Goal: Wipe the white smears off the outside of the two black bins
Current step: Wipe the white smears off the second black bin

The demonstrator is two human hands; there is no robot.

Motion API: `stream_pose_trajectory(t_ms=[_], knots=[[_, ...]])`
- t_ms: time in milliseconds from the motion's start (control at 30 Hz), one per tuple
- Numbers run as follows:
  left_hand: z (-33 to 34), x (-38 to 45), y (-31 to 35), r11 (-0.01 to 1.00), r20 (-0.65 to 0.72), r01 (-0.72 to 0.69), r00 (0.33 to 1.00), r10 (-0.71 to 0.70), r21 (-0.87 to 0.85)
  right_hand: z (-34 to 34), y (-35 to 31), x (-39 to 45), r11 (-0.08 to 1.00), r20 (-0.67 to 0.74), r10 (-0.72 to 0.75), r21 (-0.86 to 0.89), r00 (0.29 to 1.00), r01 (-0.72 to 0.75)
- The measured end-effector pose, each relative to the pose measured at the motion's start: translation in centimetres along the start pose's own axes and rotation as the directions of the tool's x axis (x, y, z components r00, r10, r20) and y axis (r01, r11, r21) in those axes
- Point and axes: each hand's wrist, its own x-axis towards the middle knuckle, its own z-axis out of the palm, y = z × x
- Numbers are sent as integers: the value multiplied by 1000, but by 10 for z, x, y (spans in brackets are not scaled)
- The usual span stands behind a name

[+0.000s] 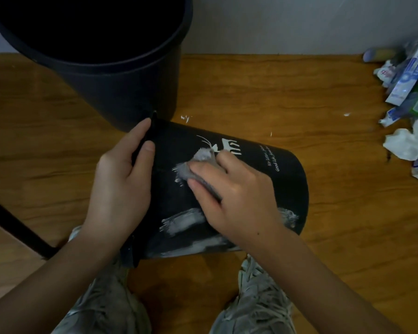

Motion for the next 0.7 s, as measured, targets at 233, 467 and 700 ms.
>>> stream_pose_trajectory(t_ms=[233, 467, 700], knots=[[-2, 2, 2, 999, 47, 8, 999, -6, -37, 0, 2, 24, 996, -2, 85, -39, 996, -85], [-4, 5, 4, 994, 94, 45, 995, -36, -96, 10, -23, 12, 997, 63, -71, 19, 996, 69], [-6, 7, 5, 984, 123, 77, 991, -57, -163, 17, -32, 30, 999, 64, -38, -13, 997, 39]])
